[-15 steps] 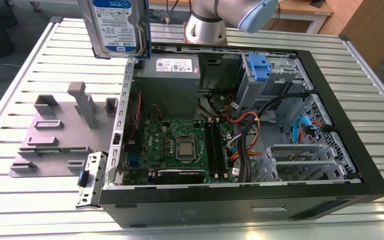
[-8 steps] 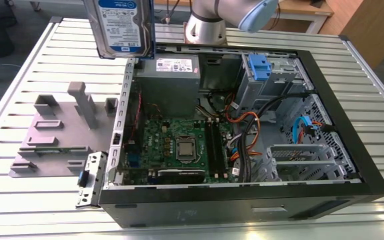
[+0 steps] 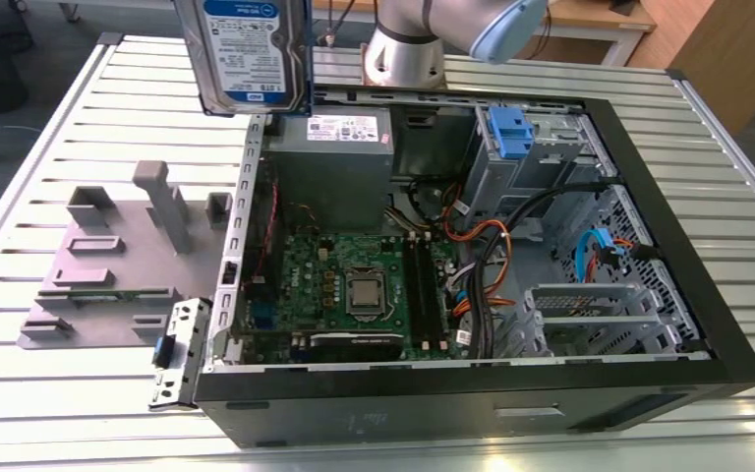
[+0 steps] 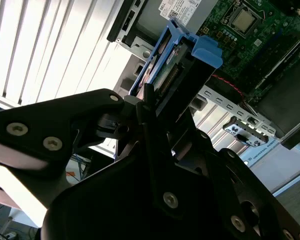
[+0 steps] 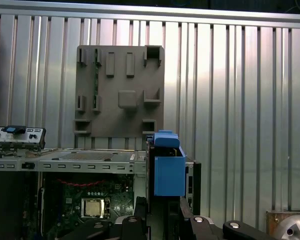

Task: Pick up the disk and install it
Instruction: 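Pick up the disk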

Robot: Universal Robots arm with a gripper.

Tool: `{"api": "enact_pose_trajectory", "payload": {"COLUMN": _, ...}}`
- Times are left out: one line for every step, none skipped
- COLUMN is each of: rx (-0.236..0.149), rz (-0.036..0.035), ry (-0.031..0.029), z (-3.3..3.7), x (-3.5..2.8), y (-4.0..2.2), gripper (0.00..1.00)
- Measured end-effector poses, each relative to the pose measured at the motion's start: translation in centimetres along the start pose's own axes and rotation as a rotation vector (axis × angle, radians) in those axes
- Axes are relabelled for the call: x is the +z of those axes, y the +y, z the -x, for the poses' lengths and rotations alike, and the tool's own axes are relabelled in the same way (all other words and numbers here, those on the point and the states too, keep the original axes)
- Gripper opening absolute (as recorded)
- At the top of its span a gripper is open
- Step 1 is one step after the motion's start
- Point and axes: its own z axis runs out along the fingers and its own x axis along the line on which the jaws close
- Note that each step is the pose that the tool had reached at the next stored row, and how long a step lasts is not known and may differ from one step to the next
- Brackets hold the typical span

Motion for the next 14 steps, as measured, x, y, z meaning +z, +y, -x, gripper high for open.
{"api": "enact_pose_trajectory", "payload": {"rx": 0.0, "rz": 0.0, "ry": 0.0, "z": 0.0, "x": 0.0, "y": -0.09, "gripper": 0.35}}
{"api": "enact_pose_trajectory", "payload": {"rx": 0.0, "rz": 0.0, "ry": 0.0001, "z": 0.0, "x": -0.01, "y": -0.18, "gripper": 0.35}}
{"api": "enact_pose_trajectory", "payload": {"rx": 0.0, "rz": 0.0001, "ry": 0.0001, "z": -0.01, "x": -0.01, "y": -0.22, "gripper": 0.35}}
{"api": "enact_pose_trajectory", "payload": {"rx": 0.0, "rz": 0.0, "ry": 0.0001, "z": -0.01, "x": -0.01, "y": -0.22, "gripper": 0.35}}
{"api": "enact_pose_trajectory", "payload": {"rx": 0.0, "rz": 0.0, "ry": 0.0, "z": -0.01, "x": -0.02, "y": -0.55, "gripper": 0.35}}
{"api": "enact_pose_trajectory", "payload": {"rx": 0.0, "rz": 0.0, "ry": 0.0, "z": -0.01, "x": -0.02, "y": -0.73, "gripper": 0.35}}
{"api": "enact_pose_trajectory", "payload": {"rx": 0.0, "rz": 0.0, "ry": 0.0, "z": -0.01, "x": -0.02, "y": -0.73, "gripper": 0.35}}
{"api": "enact_pose_trajectory", "payload": {"rx": 0.0, "rz": 0.0, "ry": 0.0, "z": -0.01, "x": -0.02, "y": -0.73, "gripper": 0.35}}
{"api": "enact_pose_trajectory", "payload": {"rx": 0.0, "rz": 0.0, "ry": 0.0, "z": -0.01, "x": -0.02, "y": -0.73, "gripper": 0.35}}
{"api": "enact_pose_trajectory", "payload": {"rx": 0.0, "rz": 0.0, "ry": 0.0, "z": -0.01, "x": -0.02, "y": -0.73, "gripper": 0.35}}
{"api": "enact_pose_trajectory", "payload": {"rx": 0.0, "rz": 0.0, "ry": 0.0, "z": -0.01, "x": -0.02, "y": -0.74, "gripper": 0.35}}
{"api": "enact_pose_trajectory", "payload": {"rx": 0.0, "rz": 0.0, "ry": 0.0, "z": -0.01, "x": -0.02, "y": -0.74, "gripper": 0.35}}
{"api": "enact_pose_trajectory", "payload": {"rx": 0.0, "rz": 0.0, "ry": 0.0, "z": -0.01, "x": -0.02, "y": -0.74, "gripper": 0.35}}
{"api": "enact_pose_trajectory", "payload": {"rx": 0.0, "rz": 0.0, "ry": 0.0, "z": -0.01, "x": -0.03, "y": -0.74, "gripper": 0.35}}
